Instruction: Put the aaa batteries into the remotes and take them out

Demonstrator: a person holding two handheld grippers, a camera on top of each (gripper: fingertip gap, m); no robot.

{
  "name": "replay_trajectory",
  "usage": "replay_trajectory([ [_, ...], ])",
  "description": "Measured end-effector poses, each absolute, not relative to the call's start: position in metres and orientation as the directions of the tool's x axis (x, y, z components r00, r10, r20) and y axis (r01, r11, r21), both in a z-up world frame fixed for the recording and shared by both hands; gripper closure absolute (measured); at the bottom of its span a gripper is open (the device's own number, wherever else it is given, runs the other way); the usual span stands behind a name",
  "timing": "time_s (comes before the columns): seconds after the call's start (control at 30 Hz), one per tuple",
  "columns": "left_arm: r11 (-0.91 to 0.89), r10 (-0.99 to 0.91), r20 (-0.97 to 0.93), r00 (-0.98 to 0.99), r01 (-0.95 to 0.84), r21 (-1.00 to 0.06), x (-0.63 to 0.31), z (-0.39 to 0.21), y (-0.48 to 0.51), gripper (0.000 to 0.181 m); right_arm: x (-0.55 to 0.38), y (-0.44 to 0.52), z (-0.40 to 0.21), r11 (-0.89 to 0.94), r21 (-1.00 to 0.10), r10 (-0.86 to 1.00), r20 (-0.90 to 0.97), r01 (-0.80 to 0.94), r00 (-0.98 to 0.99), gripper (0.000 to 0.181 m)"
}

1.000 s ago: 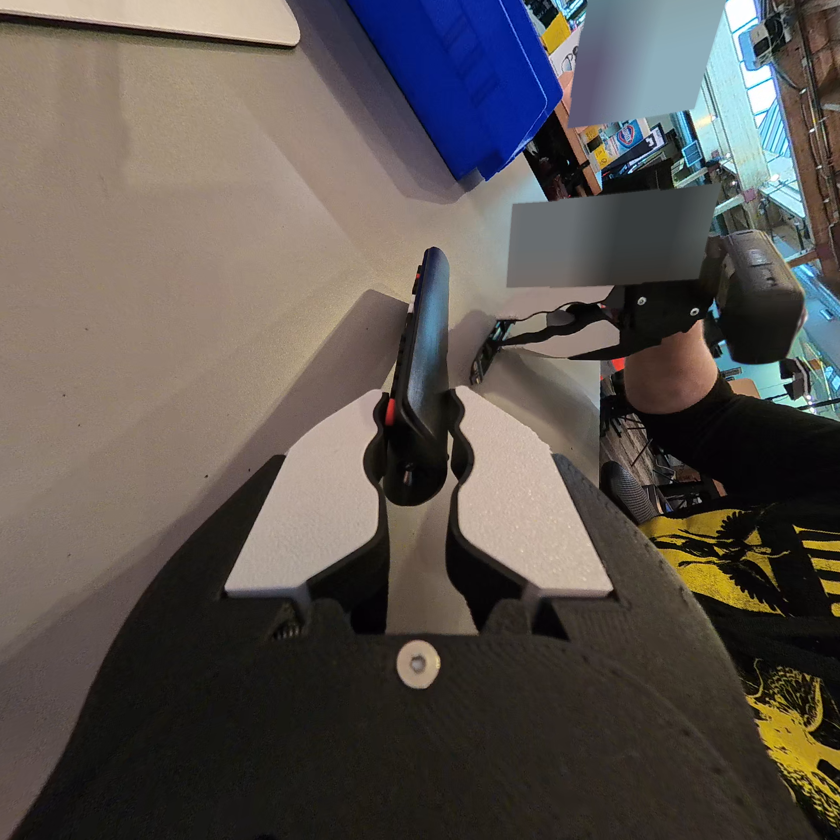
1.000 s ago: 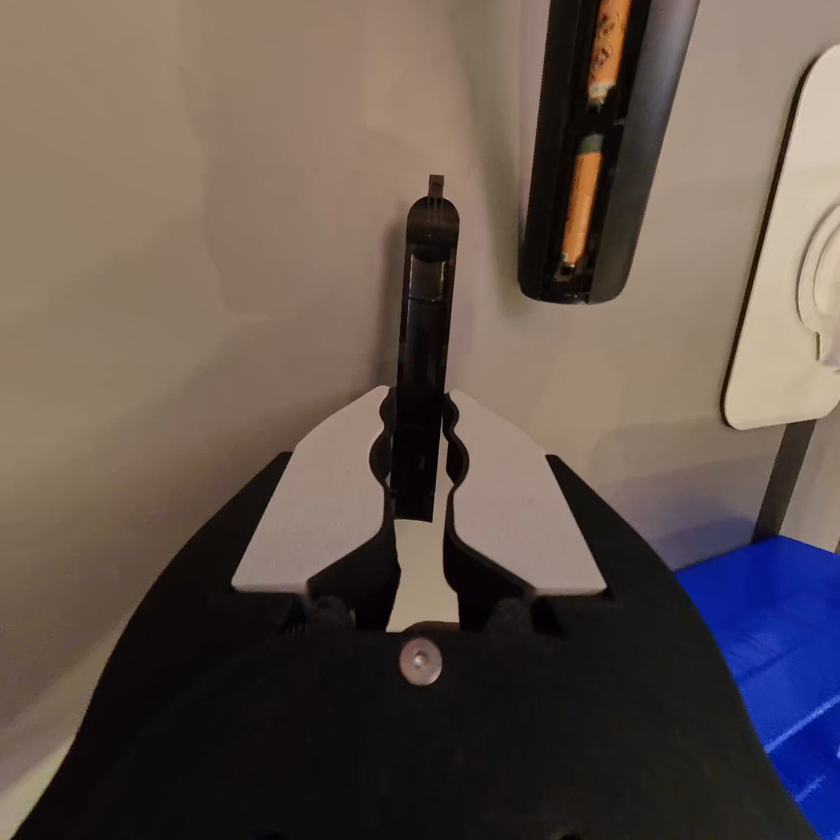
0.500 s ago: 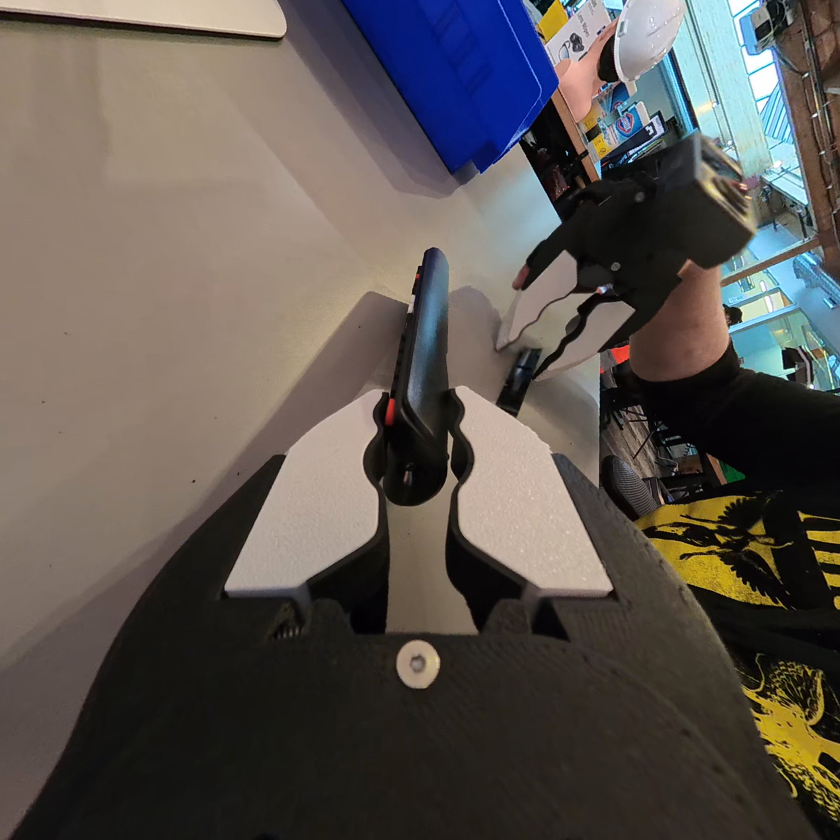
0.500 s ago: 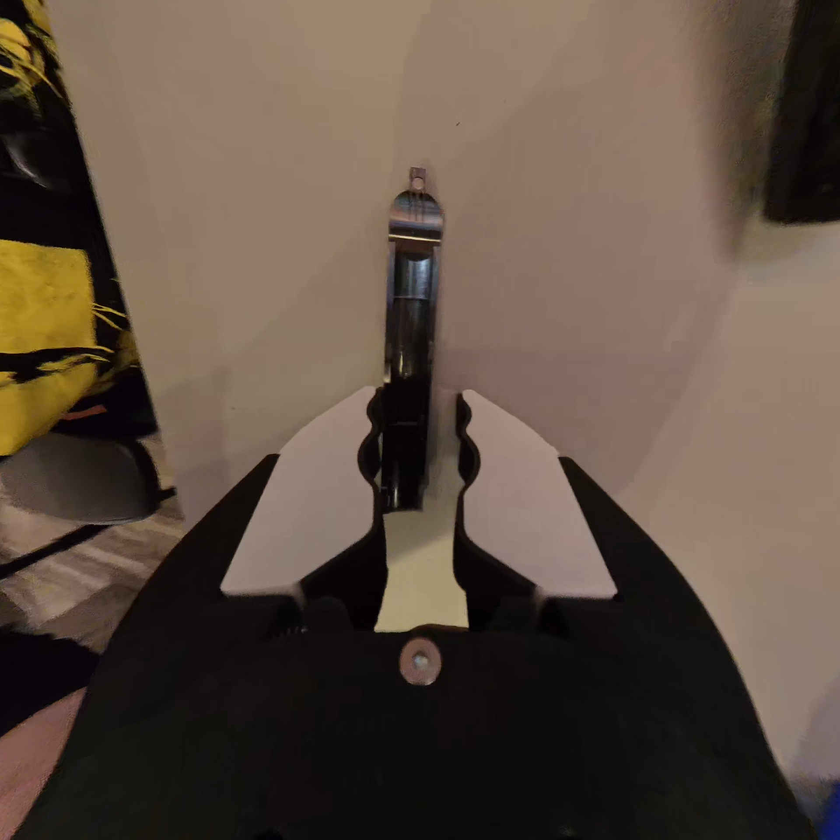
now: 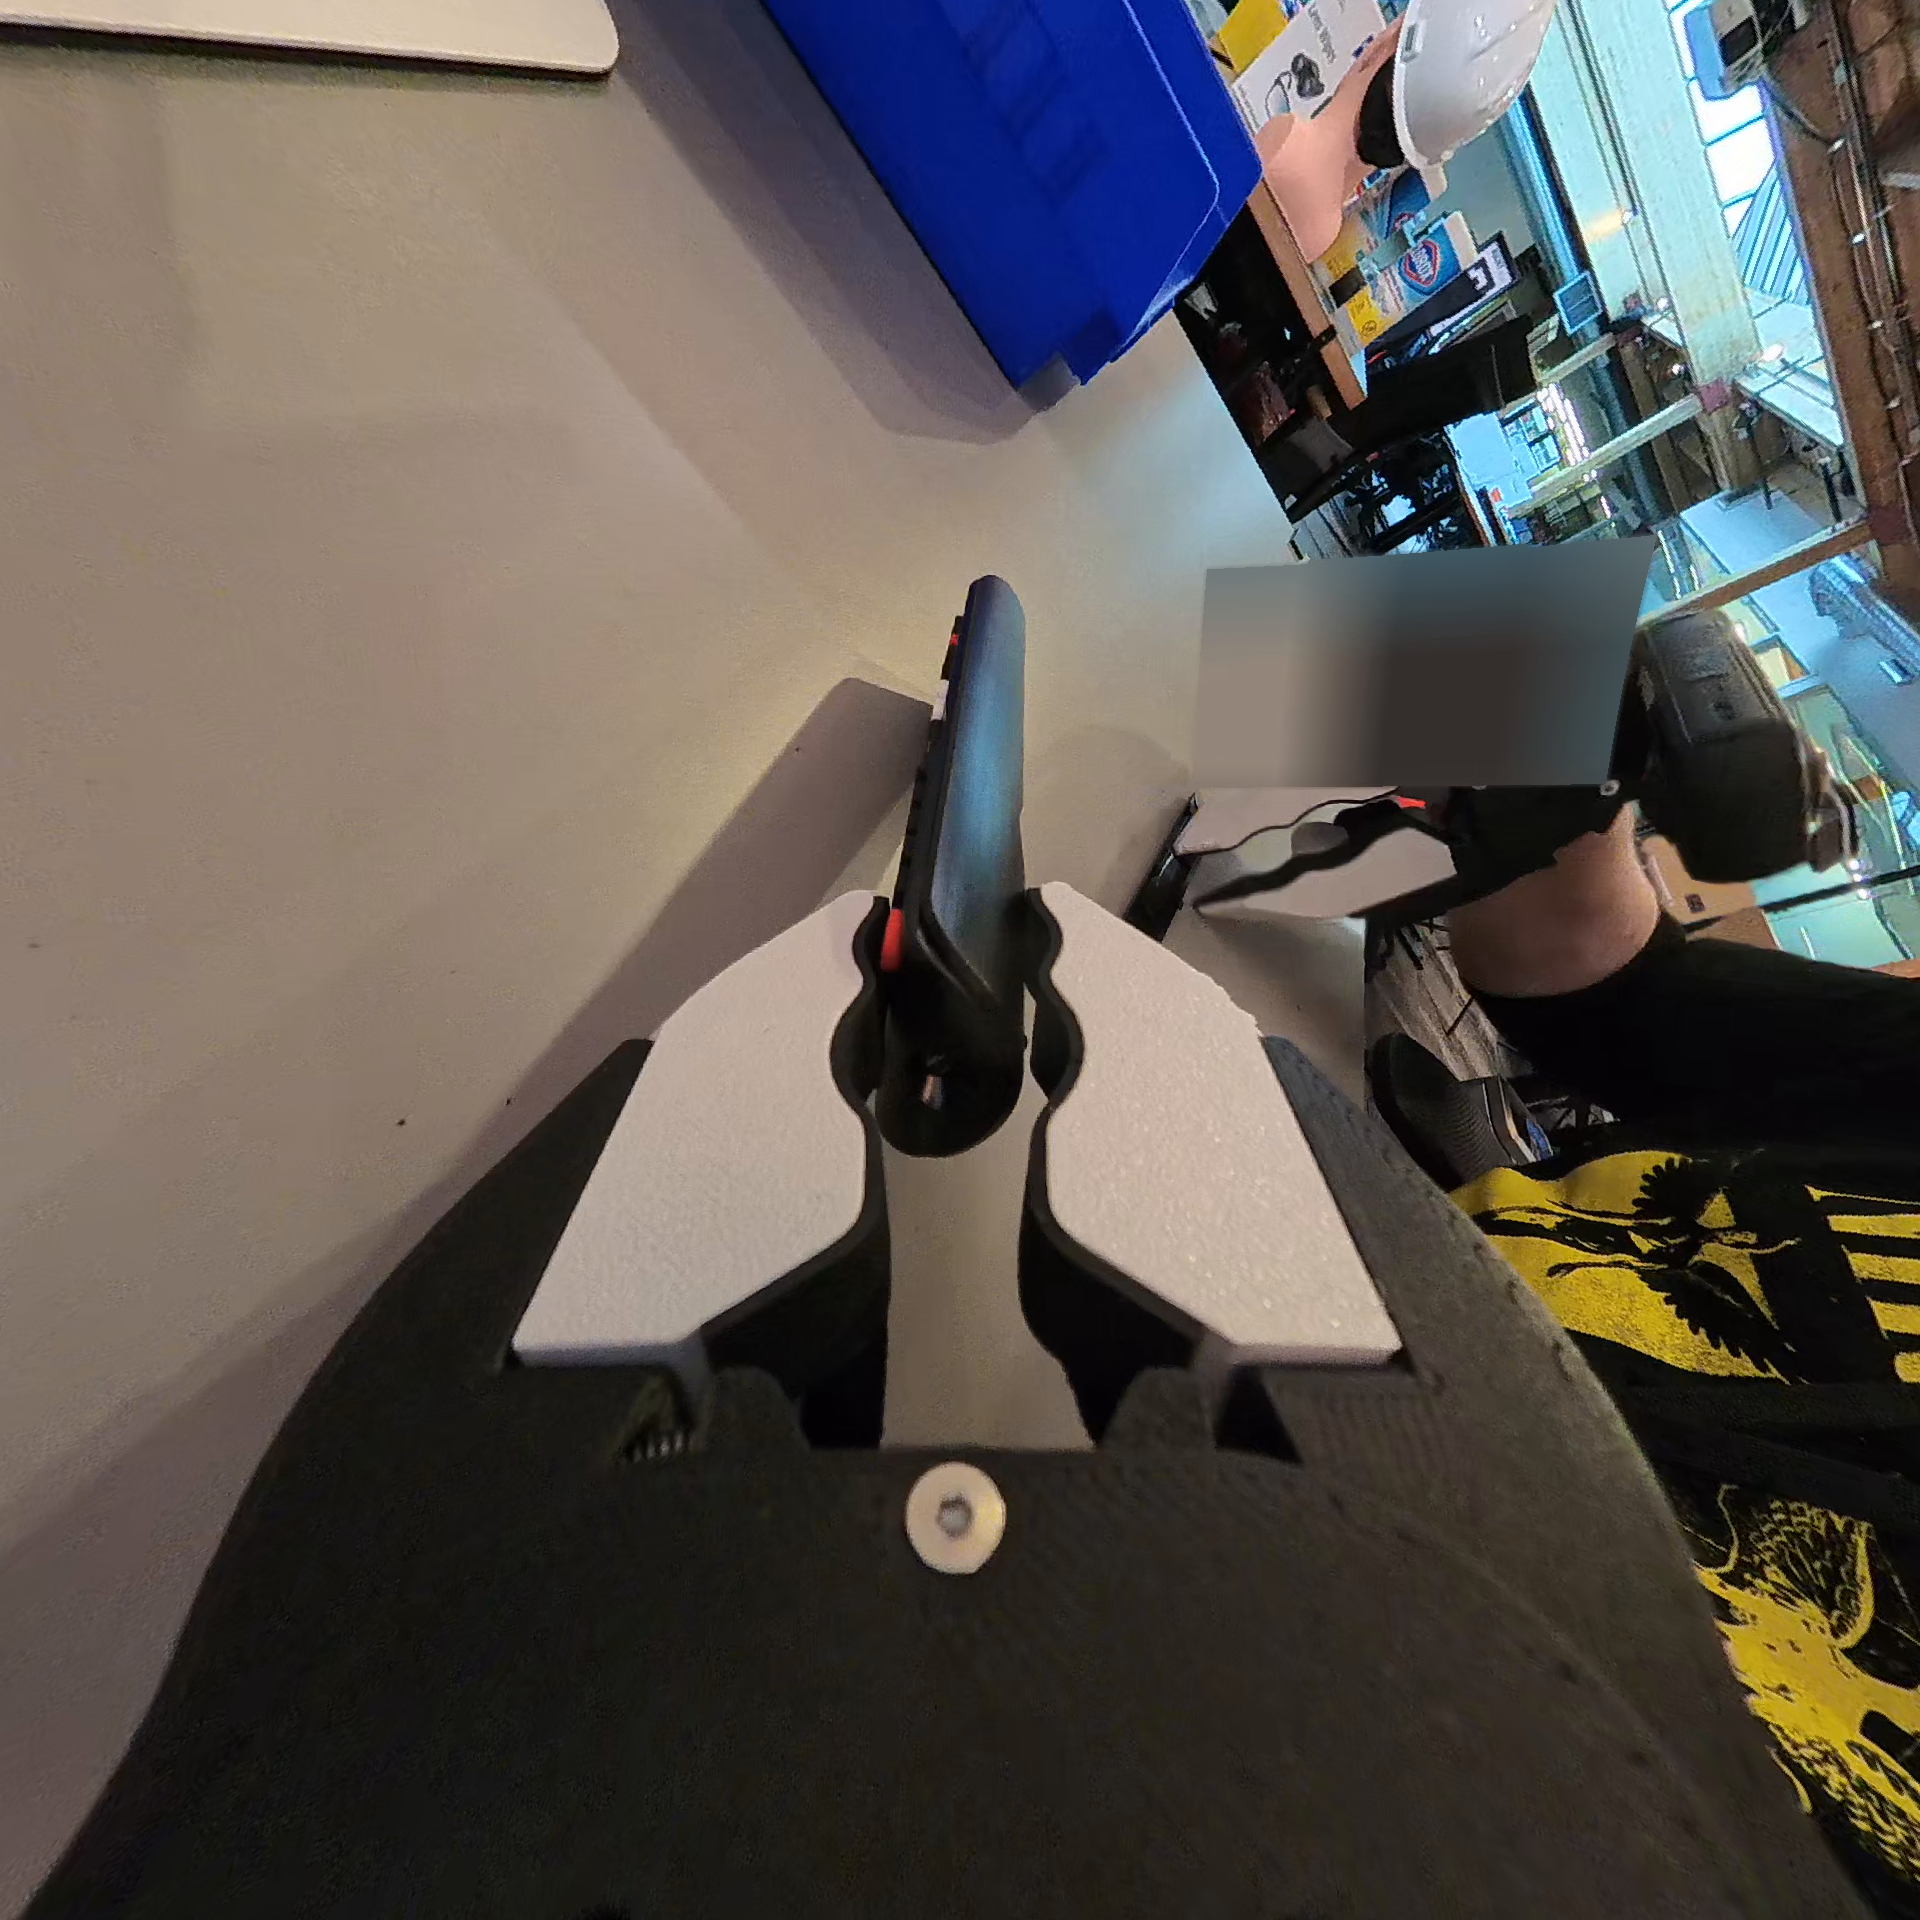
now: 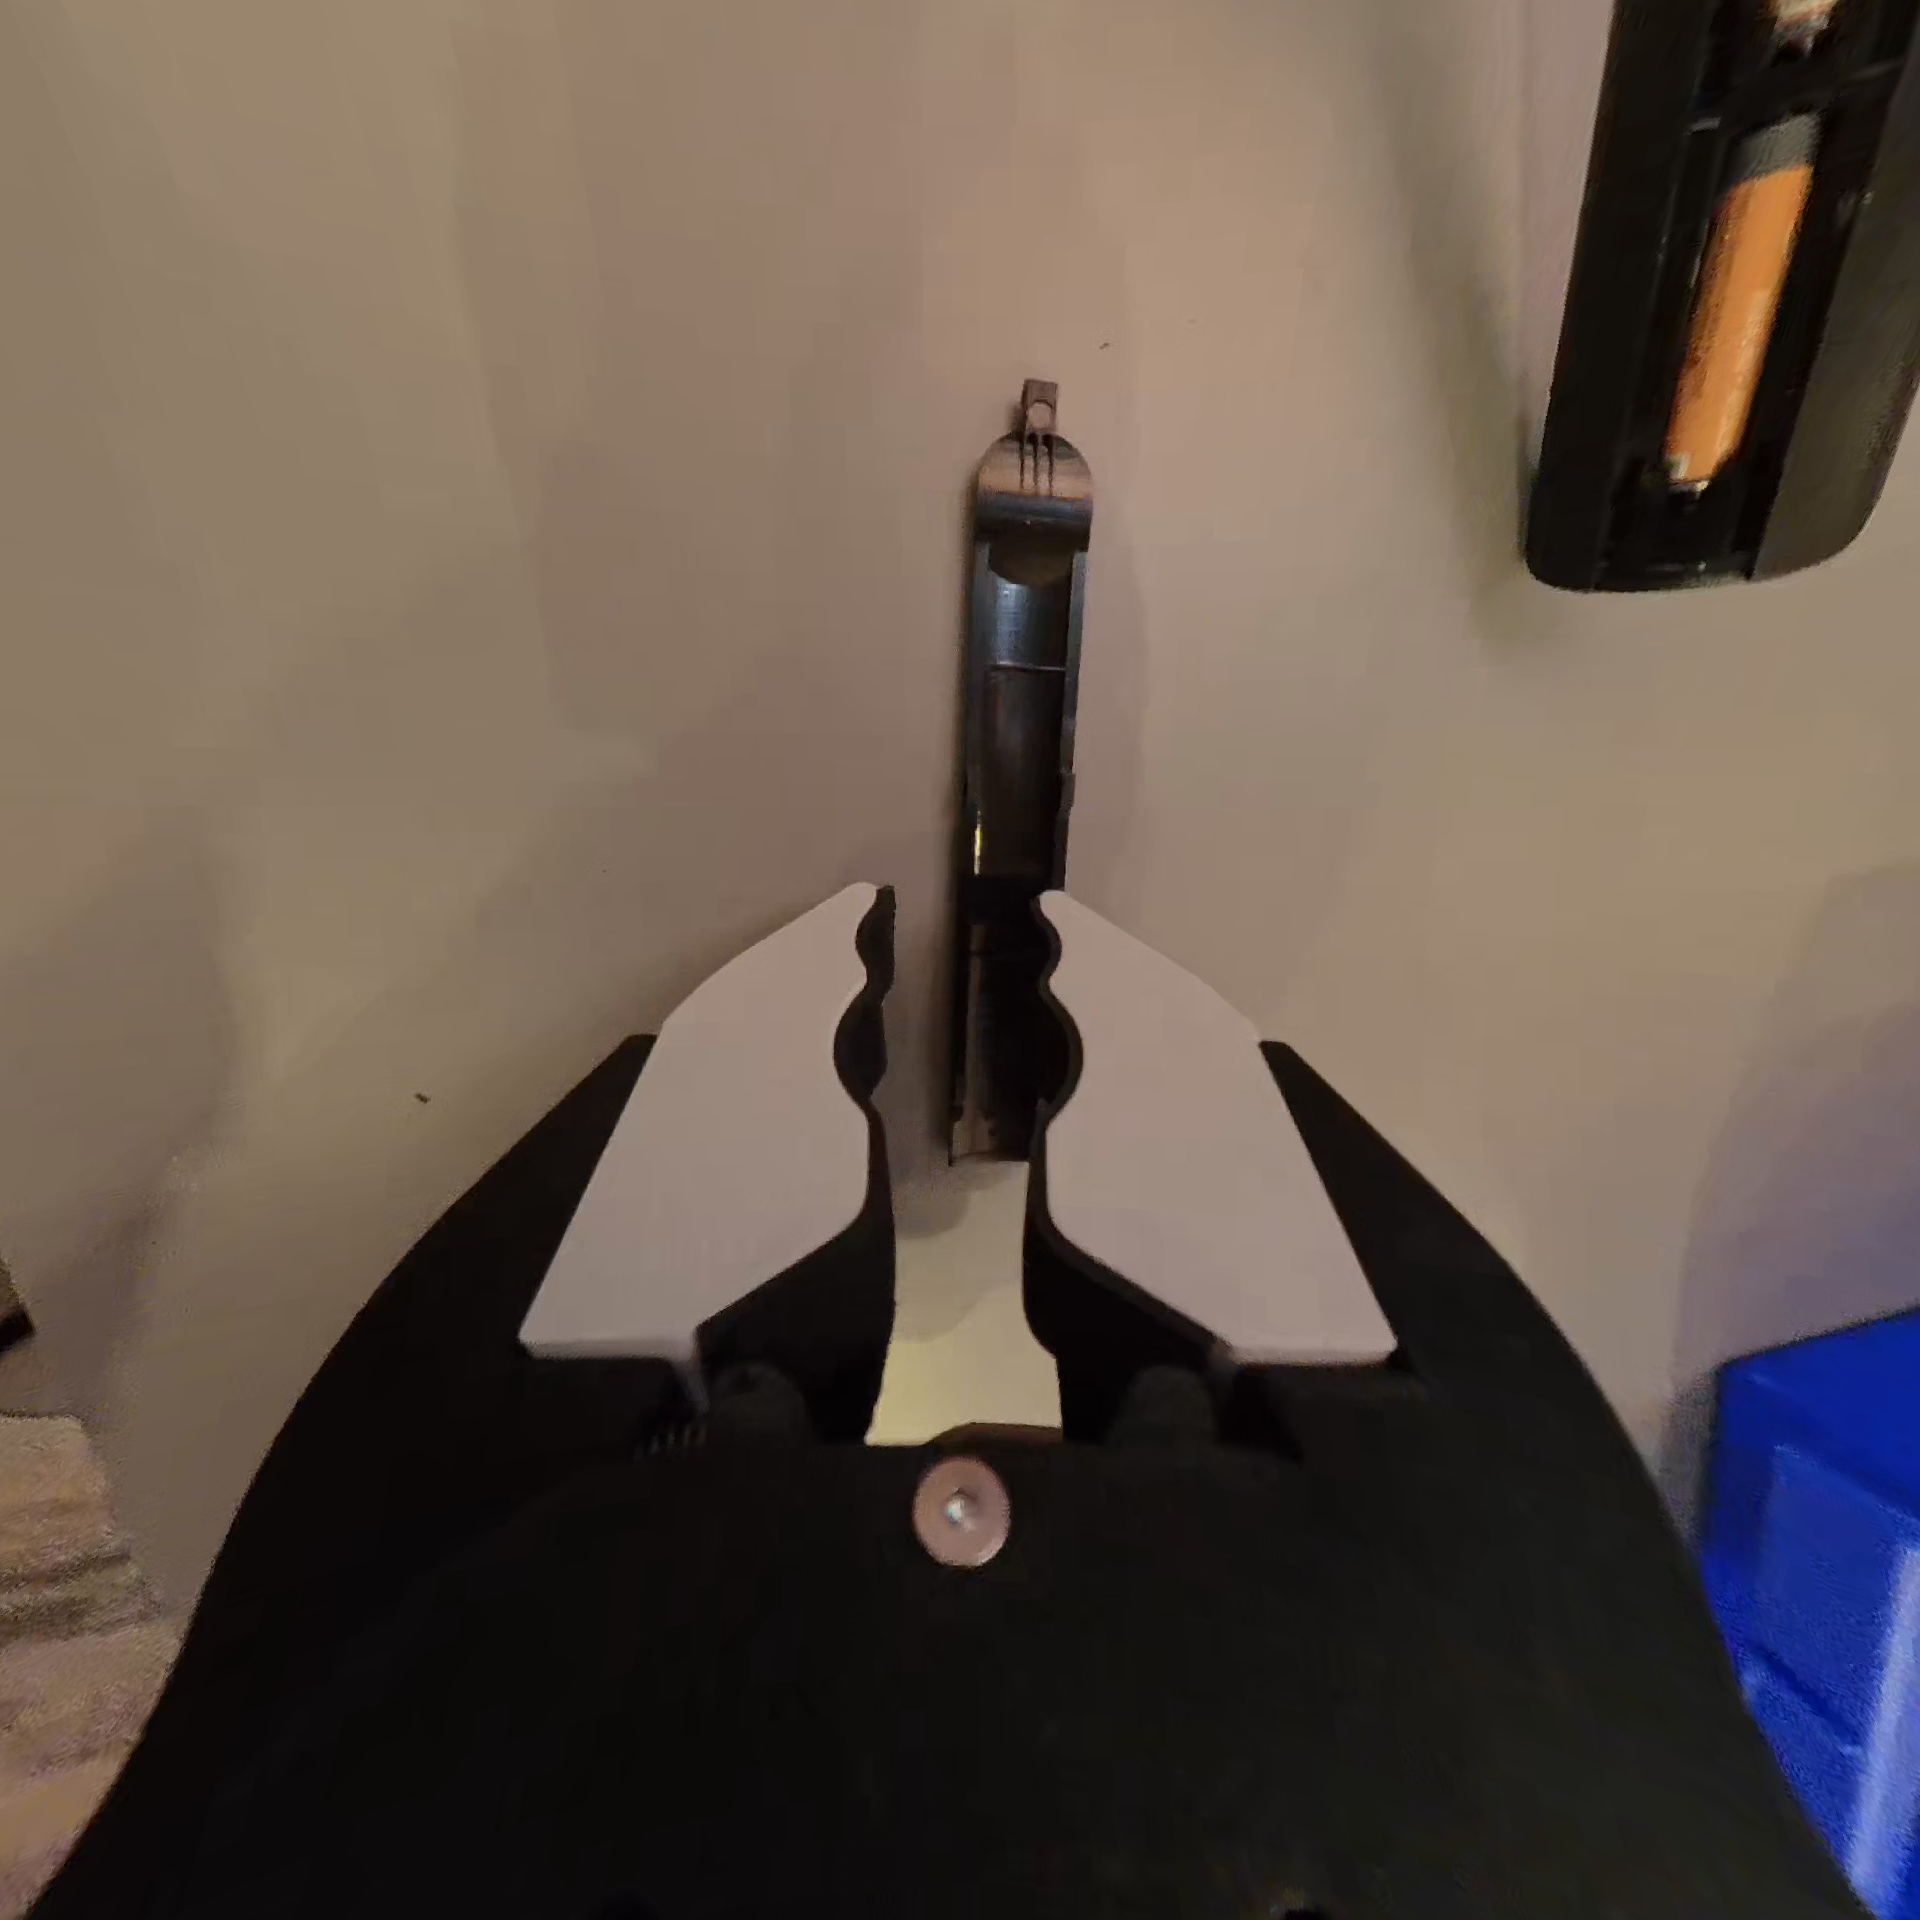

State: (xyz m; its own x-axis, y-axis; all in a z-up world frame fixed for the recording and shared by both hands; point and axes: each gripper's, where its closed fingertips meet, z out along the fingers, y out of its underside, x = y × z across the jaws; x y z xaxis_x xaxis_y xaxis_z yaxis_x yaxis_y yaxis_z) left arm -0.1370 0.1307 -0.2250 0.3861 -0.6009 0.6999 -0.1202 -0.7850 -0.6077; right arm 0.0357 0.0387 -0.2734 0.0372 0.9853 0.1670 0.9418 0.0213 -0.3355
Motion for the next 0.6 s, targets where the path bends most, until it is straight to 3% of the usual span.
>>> replay_trajectory([
  [0.1,-0.786,-0.6,0.701,0.386,-0.119,-0.607,-0.137,-0.225,0.13,0.157,0.037,0.046,-0.275,-0.006,-0.36,0.985,0.16,0.933,0.067,0.176],
  [0.27,-0.782,-0.603,0.698,0.388,-0.113,-0.613,-0.139,-0.223,0.131,0.157,0.037,0.051,-0.274,-0.048,-0.384,0.987,0.121,0.922,0.102,0.164],
  [0.37,-0.781,-0.605,0.697,0.385,-0.118,-0.613,-0.139,-0.223,0.13,0.157,0.036,0.056,-0.271,0.001,-0.378,0.978,0.191,0.926,0.077,0.157],
  [0.6,-0.781,-0.605,0.697,0.385,-0.116,-0.614,-0.138,-0.223,0.13,0.157,0.035,0.054,-0.274,-0.025,-0.393,0.99,0.12,0.919,0.078,0.168],
])
